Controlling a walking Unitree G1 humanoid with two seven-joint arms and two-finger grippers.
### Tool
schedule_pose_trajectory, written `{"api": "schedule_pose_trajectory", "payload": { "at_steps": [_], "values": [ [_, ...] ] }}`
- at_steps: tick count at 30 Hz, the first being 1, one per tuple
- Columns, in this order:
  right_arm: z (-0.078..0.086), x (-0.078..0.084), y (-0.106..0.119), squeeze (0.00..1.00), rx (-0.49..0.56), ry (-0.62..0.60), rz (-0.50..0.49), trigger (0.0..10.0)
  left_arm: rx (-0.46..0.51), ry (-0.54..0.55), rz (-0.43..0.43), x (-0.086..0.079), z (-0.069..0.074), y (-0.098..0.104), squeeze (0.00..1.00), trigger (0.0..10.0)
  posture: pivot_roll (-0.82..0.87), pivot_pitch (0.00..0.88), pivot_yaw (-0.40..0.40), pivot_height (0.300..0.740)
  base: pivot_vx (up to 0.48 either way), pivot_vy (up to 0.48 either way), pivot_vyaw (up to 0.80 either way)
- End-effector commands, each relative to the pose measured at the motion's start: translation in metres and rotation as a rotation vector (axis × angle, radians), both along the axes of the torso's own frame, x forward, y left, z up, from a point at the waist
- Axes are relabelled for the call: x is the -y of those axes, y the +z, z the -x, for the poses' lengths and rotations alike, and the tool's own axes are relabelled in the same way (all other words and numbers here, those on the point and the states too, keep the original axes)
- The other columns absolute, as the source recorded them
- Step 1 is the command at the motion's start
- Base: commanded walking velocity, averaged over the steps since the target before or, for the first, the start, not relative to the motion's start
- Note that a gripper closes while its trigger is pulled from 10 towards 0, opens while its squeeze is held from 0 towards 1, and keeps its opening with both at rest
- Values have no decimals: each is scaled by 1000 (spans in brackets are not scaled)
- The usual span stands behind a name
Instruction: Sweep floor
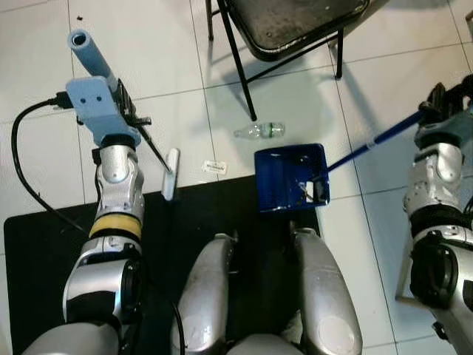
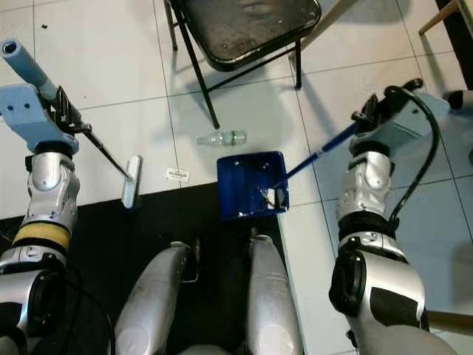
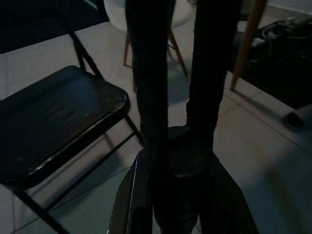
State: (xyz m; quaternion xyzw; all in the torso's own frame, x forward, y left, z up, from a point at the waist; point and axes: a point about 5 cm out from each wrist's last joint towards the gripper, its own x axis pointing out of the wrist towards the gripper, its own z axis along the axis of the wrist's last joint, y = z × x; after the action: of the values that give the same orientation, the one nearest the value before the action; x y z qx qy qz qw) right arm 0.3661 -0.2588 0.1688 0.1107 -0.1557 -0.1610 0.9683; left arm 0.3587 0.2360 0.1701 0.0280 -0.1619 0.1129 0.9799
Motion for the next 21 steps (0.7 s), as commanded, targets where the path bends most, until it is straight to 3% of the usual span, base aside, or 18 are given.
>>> {"api": "schedule_pose_trajectory", "payload": {
  "at_steps": [1,7,14,21],
  "values": [
    [3,-11,-28,0,-97,34,-48,10000,-50,14,-22,-8,6,-14,0,10000,68,544,46,740,0,0,0],
    [3,-29,-40,0,-137,76,-54,10000,-53,-4,-31,-5,5,-14,0,10000,66,547,45,740,0,0,0],
    [1,-53,-41,0,-100,176,-80,10000,-43,-29,-18,-2,3,-12,0,10000,62,542,43,740,0,0,0],
    [2,-57,-42,0,-75,200,-102,10000,-38,-43,-8,0,2,-11,0,10000,61,542,42,740,0,0,0]
  ]
}}
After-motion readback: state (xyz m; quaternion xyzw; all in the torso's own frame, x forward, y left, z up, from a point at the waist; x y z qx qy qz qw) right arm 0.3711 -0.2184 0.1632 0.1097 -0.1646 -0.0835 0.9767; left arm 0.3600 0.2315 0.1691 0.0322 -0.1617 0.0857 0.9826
